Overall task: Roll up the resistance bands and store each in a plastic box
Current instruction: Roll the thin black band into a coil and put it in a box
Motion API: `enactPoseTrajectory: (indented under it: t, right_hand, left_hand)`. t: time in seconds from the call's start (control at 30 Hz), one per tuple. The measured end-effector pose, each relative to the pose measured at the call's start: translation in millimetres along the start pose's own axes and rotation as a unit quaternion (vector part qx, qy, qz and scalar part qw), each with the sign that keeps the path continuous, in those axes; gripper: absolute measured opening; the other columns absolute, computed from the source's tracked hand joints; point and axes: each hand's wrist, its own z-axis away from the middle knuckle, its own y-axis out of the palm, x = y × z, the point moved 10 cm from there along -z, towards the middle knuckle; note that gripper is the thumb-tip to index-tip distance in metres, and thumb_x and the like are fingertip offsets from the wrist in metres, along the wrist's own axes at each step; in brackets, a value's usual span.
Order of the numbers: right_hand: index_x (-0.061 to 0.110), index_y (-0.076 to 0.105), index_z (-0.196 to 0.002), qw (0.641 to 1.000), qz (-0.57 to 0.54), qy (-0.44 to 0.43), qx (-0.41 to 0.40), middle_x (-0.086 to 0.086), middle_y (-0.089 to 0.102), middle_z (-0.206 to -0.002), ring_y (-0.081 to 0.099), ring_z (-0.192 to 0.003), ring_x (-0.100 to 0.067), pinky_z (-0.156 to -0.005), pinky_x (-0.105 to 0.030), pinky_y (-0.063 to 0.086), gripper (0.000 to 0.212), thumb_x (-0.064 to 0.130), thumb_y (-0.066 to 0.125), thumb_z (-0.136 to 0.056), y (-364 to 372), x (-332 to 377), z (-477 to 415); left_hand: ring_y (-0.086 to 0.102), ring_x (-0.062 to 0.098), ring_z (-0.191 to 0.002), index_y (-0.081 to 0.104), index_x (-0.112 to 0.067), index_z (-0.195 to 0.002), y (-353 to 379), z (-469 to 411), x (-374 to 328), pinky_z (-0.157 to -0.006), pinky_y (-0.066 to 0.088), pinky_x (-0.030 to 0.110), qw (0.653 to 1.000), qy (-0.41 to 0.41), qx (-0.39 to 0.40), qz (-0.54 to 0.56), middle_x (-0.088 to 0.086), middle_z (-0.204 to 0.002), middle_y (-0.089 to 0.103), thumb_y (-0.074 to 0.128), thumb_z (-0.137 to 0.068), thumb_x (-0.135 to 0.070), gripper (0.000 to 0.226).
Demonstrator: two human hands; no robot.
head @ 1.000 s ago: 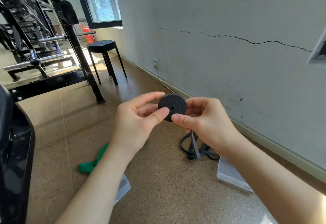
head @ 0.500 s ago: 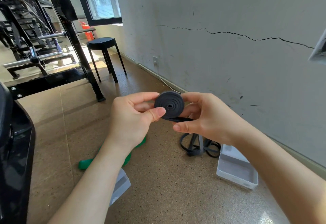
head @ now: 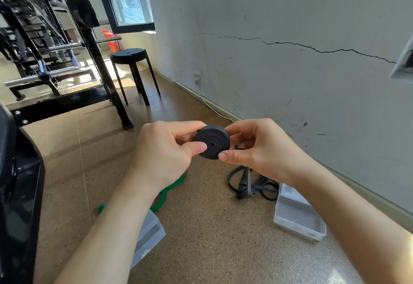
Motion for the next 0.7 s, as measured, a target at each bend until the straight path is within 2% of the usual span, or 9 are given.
enactPoseTrajectory:
  t: [0.07,0.13,0.2,0.27,0.33,0.4,0.47,0.6,0.7]
  right_hand:
    - [0.021,0.074,-0.094,0.999,-0.031,0.003,-0.021,0.001,0.074,-0.081,0.065,-0.064,-0.007,-0.065,-0.024,0.055,0.021,0.014,0.083,-0.075,-0.9,0.0,0.3]
    - [0.017,0.073,-0.09,0.996,-0.084,0.018,-0.038,0.0,0.073,-0.077,0.062,-0.059,-0.003,-0.059,-0.018,0.051,0.018,0.008,0.081,-0.076,-2.2,-3.6,0.7]
    - [0.013,0.072,-0.086,0.986,-0.15,0.033,-0.059,0.001,0.07,-0.071,0.06,-0.056,-0.006,-0.054,-0.019,0.048,0.016,0.004,0.079,-0.076,-6.2,-9.9,1.0]
    - [0.01,0.07,-0.084,0.969,-0.228,0.045,-0.081,0.001,0.067,-0.066,0.057,-0.056,-0.011,-0.052,-0.021,0.046,0.014,0.002,0.078,-0.075,-9.8,-18.3,1.2]
    - [0.008,0.07,-0.085,0.955,-0.277,0.054,-0.087,-0.002,0.065,-0.067,0.056,-0.06,-0.016,-0.053,-0.022,0.046,0.014,0.002,0.078,-0.074,-8.3,-22.9,1.3]
    - [0.007,0.071,-0.087,0.952,-0.289,0.055,-0.081,-0.002,0.065,-0.067,0.054,-0.06,-0.018,-0.053,-0.022,0.045,0.015,0.004,0.078,-0.074,-6.3,-24.1,0.5]
    - [0.011,0.071,-0.092,0.967,-0.244,0.048,-0.053,0.002,0.068,-0.069,0.055,-0.057,-0.014,-0.053,-0.02,0.045,0.018,0.009,0.079,-0.075,-5.1,-20.9,0.2]
    - [0.025,0.067,-0.114,0.998,0.013,0.037,0.039,0.011,0.068,-0.085,0.062,-0.069,0.005,-0.062,-0.014,0.051,0.043,0.02,0.084,-0.074,7.5,-19.3,1.5]
    - [0.019,0.072,-0.102,0.998,0.02,0.049,0.033,0.004,0.073,-0.078,0.067,-0.064,-0.005,-0.064,-0.022,0.056,0.027,0.022,0.081,-0.077,3.6,-22.2,1.3]
  left_hand:
    - [0.068,-0.001,-0.075,0.068,-0.048,-0.096,-2.6,0.8,-0.9,-0.07,0.056,0.02,1.0,0.011,-0.016,-0.013,-0.024,-0.074,0.071,0.078,-0.075,-0.012,0.043]
    - [0.069,0.001,-0.075,0.073,-0.038,-0.095,-1.2,2.9,4.7,-0.07,0.056,0.021,0.998,-0.012,-0.031,0.049,-0.018,-0.077,0.073,0.078,-0.075,-0.008,0.037]
    - [0.07,0.003,-0.079,0.072,-0.031,-0.096,10.5,7.0,16.2,-0.068,0.054,0.021,0.975,-0.085,-0.032,0.204,-0.011,-0.083,0.076,0.078,-0.074,-0.008,0.033]
    - [0.069,0.007,-0.081,0.072,-0.024,-0.097,30.4,11.5,24.3,-0.065,0.048,0.024,0.935,-0.154,-0.014,0.319,-0.004,-0.09,0.076,0.077,-0.068,-0.021,0.03]
    - [0.068,0.011,-0.084,0.071,-0.023,-0.098,42.8,14.3,26.5,-0.063,0.042,0.026,0.916,-0.179,-0.006,0.359,-0.002,-0.092,0.076,0.074,-0.065,-0.029,0.034]
    - [0.069,0.015,-0.085,0.071,-0.022,-0.097,43.7,13.8,27.1,-0.062,0.042,0.025,0.913,-0.183,-0.021,0.365,-0.001,-0.091,0.076,0.074,-0.069,-0.024,0.028]
    - [0.072,0.014,-0.084,0.071,-0.019,-0.094,41.2,12.8,28.9,-0.065,0.051,0.022,0.913,-0.181,-0.035,0.363,-0.001,-0.088,0.077,0.073,-0.075,-0.01,0.021]
    - [0.073,0.011,-0.079,0.071,-0.016,-0.088,33.1,9.0,32.2,-0.07,0.057,0.021,0.938,-0.171,-0.041,0.297,-0.004,-0.079,0.076,0.073,-0.074,0.004,0.025]
    - [0.072,0.008,-0.073,0.072,-0.014,-0.089,23.3,5.0,32.4,-0.064,0.055,0.016,0.955,-0.158,-0.043,0.246,-0.008,-0.078,0.075,0.075,-0.072,0.006,0.026]
